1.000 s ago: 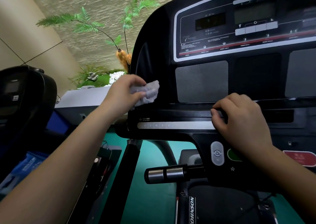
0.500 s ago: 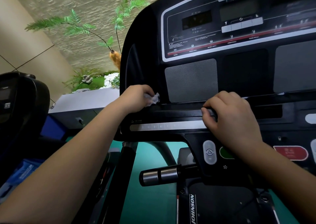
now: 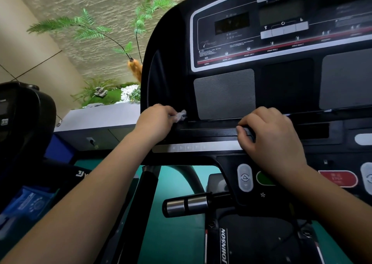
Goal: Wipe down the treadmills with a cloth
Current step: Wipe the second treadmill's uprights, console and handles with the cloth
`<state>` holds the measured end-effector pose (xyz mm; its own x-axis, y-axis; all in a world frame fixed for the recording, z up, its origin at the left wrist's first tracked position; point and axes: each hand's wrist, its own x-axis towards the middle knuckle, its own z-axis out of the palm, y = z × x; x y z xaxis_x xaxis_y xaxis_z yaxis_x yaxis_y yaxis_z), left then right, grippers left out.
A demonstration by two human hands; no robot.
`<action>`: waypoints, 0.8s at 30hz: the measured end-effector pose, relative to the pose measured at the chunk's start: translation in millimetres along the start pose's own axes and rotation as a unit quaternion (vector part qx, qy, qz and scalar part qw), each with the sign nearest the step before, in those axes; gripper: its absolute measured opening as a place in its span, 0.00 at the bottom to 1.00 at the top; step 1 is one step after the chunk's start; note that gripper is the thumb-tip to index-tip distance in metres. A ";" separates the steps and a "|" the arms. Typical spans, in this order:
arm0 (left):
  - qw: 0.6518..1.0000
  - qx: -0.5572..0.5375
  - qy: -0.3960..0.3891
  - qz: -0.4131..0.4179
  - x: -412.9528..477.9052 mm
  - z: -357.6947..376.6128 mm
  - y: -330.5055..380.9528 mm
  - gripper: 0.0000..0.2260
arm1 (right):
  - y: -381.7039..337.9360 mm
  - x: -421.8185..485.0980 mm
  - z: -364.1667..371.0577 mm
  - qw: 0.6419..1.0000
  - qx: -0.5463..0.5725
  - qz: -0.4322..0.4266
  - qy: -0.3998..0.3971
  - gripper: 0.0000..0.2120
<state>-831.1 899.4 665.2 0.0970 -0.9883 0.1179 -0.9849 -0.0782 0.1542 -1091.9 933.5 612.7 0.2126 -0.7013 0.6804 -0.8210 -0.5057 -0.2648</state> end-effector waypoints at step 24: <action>0.968 -0.079 0.194 0.140 -56.9 47.8 80.2 0.07 | 51.0 -71.8 -53.9 0.978 -0.049 0.197 0.056 0.15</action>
<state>-922.4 943.1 624.0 -0.0933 -0.8414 0.5323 -0.9492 0.2365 0.2076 -1177.6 985.2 587.1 -0.1847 -0.7699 0.6109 -0.8756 -0.1534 -0.4581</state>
